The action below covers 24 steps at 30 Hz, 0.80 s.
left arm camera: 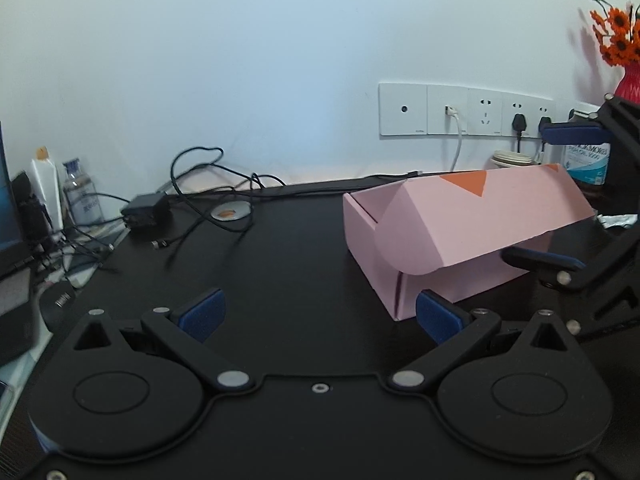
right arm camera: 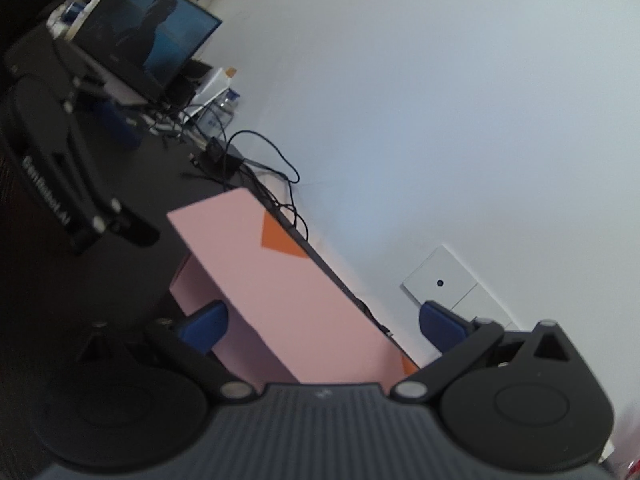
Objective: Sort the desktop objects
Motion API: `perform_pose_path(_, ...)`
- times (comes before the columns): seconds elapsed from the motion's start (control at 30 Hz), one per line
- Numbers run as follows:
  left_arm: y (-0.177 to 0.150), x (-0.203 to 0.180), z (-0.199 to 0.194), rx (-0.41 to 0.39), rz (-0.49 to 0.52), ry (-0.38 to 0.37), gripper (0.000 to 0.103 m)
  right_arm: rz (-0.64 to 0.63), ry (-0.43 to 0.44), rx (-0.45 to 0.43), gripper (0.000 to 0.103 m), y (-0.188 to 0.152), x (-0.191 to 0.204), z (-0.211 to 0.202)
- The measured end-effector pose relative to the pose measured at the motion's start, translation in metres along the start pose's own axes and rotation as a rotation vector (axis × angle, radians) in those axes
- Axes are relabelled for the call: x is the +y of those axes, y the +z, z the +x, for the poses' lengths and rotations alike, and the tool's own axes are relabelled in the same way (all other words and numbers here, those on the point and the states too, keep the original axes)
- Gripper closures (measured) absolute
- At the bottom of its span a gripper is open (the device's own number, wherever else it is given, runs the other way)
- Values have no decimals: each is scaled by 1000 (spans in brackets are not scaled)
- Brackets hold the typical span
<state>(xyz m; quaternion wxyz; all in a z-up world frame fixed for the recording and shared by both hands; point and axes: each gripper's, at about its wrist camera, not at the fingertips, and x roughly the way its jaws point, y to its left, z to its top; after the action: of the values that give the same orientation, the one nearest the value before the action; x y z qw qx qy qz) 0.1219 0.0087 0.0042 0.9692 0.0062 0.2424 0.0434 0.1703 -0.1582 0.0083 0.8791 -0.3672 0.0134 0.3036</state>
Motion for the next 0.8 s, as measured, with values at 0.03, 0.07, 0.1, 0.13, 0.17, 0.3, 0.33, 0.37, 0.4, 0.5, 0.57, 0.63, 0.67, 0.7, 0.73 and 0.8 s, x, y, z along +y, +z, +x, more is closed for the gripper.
perform_pose_path(0.03, 0, 2, 0, 2, -6, -9, 0, 17, 8, -8, 2, 2, -1, 0)
perform_pose_path(0.07, 0, 3, 0, -1, -11, -9, 0, 32, 14, -16, 2, 4, -2, -1)
perform_pose_path(0.1, 1, 5, 0, -7, -14, -1, 0, 37, 19, -23, 2, 6, -2, -1)
perform_pose_path(0.13, 3, 7, 0, -15, -19, 10, 0, 43, 22, -26, 3, 8, -2, -2)
perform_pose_path(0.17, 5, 10, -1, -27, -29, 20, 0, 57, 27, -28, 7, 8, -4, -2)
perform_pose_path(0.3, 13, 18, -12, -93, -47, 5, 0, 213, 82, -14, 18, 6, -23, -2)
perform_pose_path(0.33, 13, 15, -16, -113, -29, -11, 0, 250, 92, -14, 18, 5, -28, -3)
perform_pose_path(0.37, 14, 10, -21, -133, -2, -28, 0, 281, 100, -17, 18, 3, -31, -4)
perform_pose_path(0.4, 13, 4, -26, -156, 29, -42, 0, 307, 109, -22, 18, 1, -35, -5)
perform_pose_path(0.5, 8, -24, -40, -230, 136, -51, 0, 378, 136, -27, 18, 0, -45, -6)
perform_pose_path(0.57, 5, -41, -44, -261, 190, -66, 0, 406, 152, -28, 18, 0, -50, -7)
perform_pose_path(0.63, 4, -54, -46, -278, 224, -84, 0, 417, 160, -29, 18, -1, -52, -8)
perform_pose_path(0.67, 3, -60, -46, -286, 235, -77, 0, 424, 163, -30, 18, -2, -53, -9)
perform_pose_path(0.7, 3, -63, -45, -291, 241, -77, 0, 432, 167, -32, 18, -2, -54, -9)
perform_pose_path(0.73, 4, -65, -44, -289, 243, -87, 0, 441, 168, -32, 18, -3, -55, -8)
perform_pose_path(0.8, 5, -67, -42, -274, 250, -117, 0, 449, 167, -32, 18, -5, -58, -9)
